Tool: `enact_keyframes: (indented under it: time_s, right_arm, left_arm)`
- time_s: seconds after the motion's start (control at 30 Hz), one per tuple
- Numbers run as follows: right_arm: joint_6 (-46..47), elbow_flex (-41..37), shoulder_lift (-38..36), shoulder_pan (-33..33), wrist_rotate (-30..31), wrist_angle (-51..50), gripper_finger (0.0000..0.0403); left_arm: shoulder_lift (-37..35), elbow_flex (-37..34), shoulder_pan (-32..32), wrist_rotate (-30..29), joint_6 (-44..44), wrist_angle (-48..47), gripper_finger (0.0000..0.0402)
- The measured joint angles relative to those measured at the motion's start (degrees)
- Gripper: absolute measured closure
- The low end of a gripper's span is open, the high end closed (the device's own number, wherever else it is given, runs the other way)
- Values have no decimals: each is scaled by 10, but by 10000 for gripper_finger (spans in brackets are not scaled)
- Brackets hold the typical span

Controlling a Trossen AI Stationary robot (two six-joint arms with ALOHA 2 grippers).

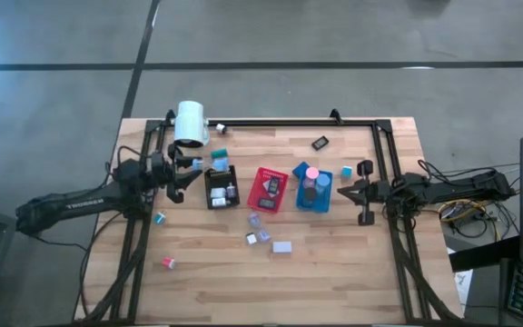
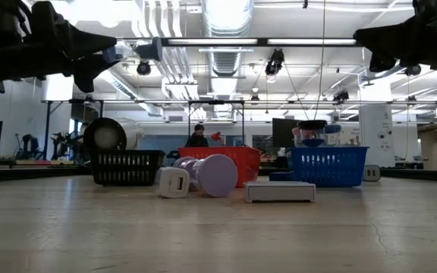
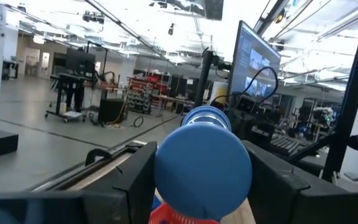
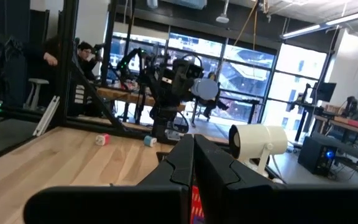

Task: Pick & Place Office items
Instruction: Put the blue hourglass into the blue bin

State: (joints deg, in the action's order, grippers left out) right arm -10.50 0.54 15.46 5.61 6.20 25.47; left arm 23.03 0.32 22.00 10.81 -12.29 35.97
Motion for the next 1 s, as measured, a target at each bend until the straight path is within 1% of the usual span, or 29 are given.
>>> enact_keyframes:
  time_s: [0.13, 0.27, 0.37, 0.47, 0.57, 0.67, 0.83, 1.0]
  right_arm:
    - [-2, 0, 0, 0, 7, 4, 394]
    - [-9, 0, 1, 0, 51, 17, 392]
    - [-19, 1, 8, 0, 54, 30, 376]
    - [-34, 25, 26, 0, 54, 18, 348]
    - [-75, 68, 57, 6, 53, -12, 314]
    - [-112, 129, 102, 16, 41, -66, 276]
    - [-156, 247, 199, 41, 39, -172, 215]
    - [-199, 338, 306, 65, 46, -211, 162]
  left_arm:
    - [1, 4, 0, 2, -13, -1, 203]
    - [18, 32, -3, 30, -29, 1, 203]
    - [48, 64, -18, 33, -32, -1, 203]
    - [85, 103, -42, 34, -24, 0, 203]
    - [127, 141, -66, 34, -10, 0, 203]
    - [170, 178, -87, 34, -3, 0, 203]
    - [254, 233, -125, 26, -2, 0, 203]
    - [350, 287, -169, 17, -1, 21, 203]
